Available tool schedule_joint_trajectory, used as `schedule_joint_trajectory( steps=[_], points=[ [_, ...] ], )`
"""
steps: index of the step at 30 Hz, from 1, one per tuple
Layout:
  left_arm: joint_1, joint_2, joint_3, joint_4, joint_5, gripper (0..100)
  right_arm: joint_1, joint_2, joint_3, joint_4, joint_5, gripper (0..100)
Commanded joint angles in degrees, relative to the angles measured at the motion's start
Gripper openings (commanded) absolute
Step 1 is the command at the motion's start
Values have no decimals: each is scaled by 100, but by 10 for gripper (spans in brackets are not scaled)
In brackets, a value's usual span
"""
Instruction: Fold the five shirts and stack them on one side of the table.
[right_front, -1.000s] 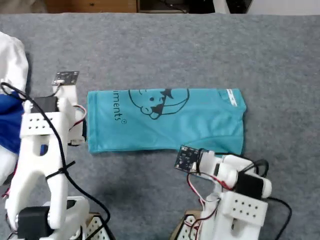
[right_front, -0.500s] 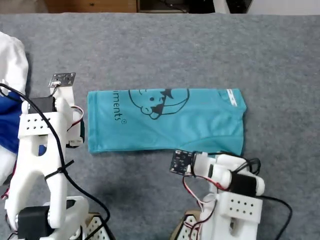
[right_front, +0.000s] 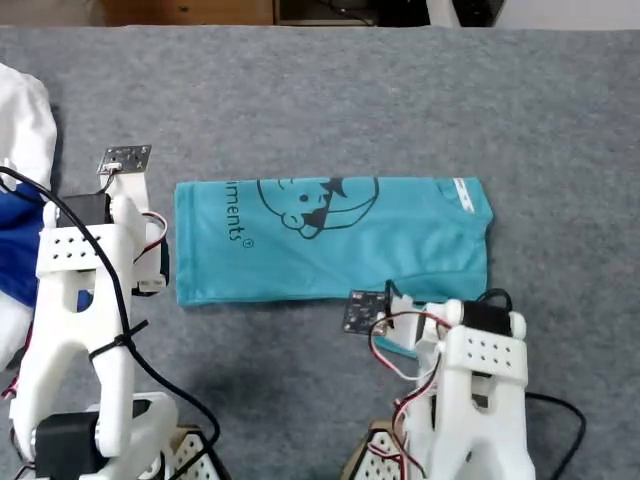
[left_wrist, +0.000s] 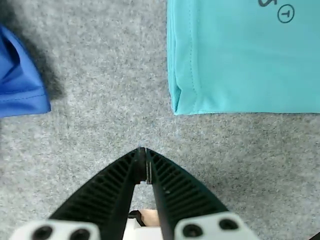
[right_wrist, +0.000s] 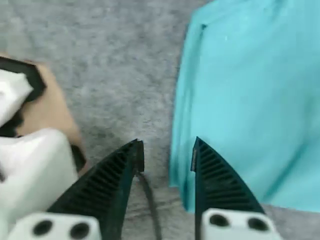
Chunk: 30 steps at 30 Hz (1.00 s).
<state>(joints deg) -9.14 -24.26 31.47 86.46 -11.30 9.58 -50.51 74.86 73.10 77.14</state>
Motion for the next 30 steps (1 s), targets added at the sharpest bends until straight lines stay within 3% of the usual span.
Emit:
schedule_joint_trajectory(
  steps=[1,9,14,21,30],
  points=[
    [-62,-110,-18,53,9,19,-13,84,-13,-501,-79,178],
    [-62,-110,-18,53,9,19,-48,127,-119,-510,-44,178],
    [-62,-110,-18,53,9,19,-66,92,57,123,484,178],
    [-62,-110,-18,53,9,19,-31,84,198,-563,466,178],
    [-62,-110,-18,53,9,19,-40,84,-57,-607,475,178]
  ],
)
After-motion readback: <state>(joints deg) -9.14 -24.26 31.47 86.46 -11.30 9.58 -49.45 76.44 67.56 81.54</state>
